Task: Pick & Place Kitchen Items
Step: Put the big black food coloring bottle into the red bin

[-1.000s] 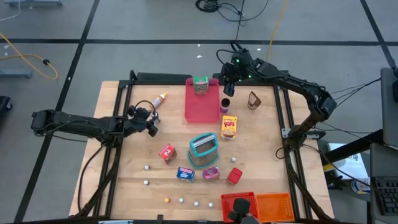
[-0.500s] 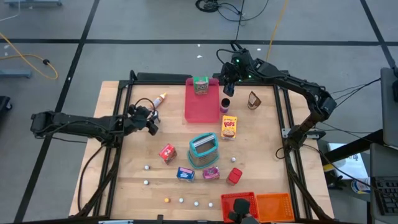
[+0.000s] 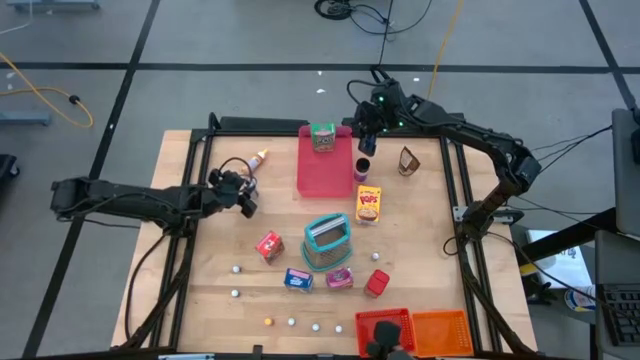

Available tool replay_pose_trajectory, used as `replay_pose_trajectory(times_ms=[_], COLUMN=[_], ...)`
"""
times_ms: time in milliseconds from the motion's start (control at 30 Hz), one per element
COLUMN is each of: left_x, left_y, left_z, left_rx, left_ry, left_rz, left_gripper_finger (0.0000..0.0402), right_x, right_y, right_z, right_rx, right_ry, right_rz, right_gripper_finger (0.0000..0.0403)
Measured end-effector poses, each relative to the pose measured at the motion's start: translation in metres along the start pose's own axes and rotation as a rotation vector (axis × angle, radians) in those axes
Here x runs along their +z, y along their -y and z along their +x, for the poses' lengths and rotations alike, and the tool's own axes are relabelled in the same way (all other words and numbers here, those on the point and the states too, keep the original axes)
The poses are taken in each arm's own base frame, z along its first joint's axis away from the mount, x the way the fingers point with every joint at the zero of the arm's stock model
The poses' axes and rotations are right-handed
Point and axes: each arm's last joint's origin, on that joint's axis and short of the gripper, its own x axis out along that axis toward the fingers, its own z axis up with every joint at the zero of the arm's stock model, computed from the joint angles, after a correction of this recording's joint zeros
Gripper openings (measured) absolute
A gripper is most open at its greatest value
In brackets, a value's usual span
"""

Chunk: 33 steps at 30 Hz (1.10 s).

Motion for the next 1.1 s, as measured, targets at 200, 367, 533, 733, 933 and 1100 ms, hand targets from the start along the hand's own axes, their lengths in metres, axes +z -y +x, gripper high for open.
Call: replay_pose_trajectory(times_ms=[200,367,533,733,933,1100], left_x=[-0.005,-0.005,-0.004,-0.003,0.017,0.050], left_y=[0.004,0.006,0.008,0.009,0.012,0.015], left_z=[0.008,0.012,0.013,0.013,0.004,-0.013], left_rx=[0.021,0.025,-0.001,-0.007,-0.087,-0.142], left_ry=[-0.041,-0.045,-0.038,-0.031,0.053,0.098], left_rz=[0.052,0.042,0.070,0.069,0.074,0.092], left_gripper_finger=[0.0186,0.0174,0.0126,0.0126,0.0126,0.0126], right_x=[0.001,0.002,0.003,0.003,0.012,0.022], right_y=[-0.003,-0.004,-0.004,-0.004,-0.014,-0.031], right_z=[0.001,0.001,0.001,0.000,-0.013,-0.026], right_rx=[0.008,0.006,0.005,0.005,0.012,0.037], right_ry=[0.001,0.010,0.014,0.015,0.058,0.106], right_rz=[-0.006,-0.010,0.010,0.012,-0.018,-0.048], right_gripper_finger=[0.0171,0.0171,0.0171,0.0171,0.0171,0.0171])
